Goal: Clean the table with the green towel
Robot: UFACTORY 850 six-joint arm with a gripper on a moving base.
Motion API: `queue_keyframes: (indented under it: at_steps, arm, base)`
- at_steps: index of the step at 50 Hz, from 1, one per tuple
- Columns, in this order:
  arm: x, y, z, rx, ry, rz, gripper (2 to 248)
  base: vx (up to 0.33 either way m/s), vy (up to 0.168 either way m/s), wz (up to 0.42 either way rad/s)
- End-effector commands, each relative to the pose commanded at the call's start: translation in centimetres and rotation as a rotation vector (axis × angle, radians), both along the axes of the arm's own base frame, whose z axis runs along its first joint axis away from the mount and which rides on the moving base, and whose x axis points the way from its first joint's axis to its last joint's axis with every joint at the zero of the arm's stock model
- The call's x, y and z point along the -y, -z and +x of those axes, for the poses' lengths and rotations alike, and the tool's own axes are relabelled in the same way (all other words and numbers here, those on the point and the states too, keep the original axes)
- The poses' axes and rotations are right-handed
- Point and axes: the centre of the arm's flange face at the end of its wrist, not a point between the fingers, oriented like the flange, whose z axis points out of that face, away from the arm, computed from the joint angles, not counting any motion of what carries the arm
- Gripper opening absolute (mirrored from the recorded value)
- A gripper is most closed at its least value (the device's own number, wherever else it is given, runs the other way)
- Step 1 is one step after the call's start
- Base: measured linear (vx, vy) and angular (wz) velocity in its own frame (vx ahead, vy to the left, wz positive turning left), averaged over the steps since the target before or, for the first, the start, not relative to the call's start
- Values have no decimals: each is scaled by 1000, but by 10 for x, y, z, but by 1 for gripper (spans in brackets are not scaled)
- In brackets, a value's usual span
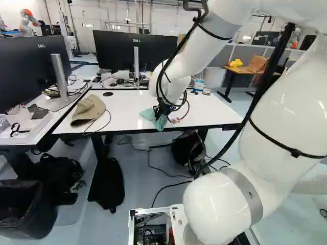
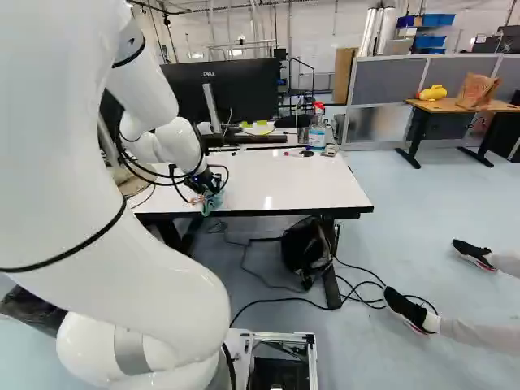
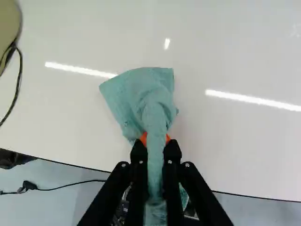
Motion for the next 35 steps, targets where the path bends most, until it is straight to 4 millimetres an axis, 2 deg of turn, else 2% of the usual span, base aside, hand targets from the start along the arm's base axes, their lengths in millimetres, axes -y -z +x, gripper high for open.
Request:
queue_keyframes:
  at_steps: [14, 35]
  arm:
    - [23, 0, -1, 0, 56, 0, 42]
    - [27, -16, -9, 42, 64, 7, 42]
  base:
    - [0, 0, 0]
    - [0, 0, 0]
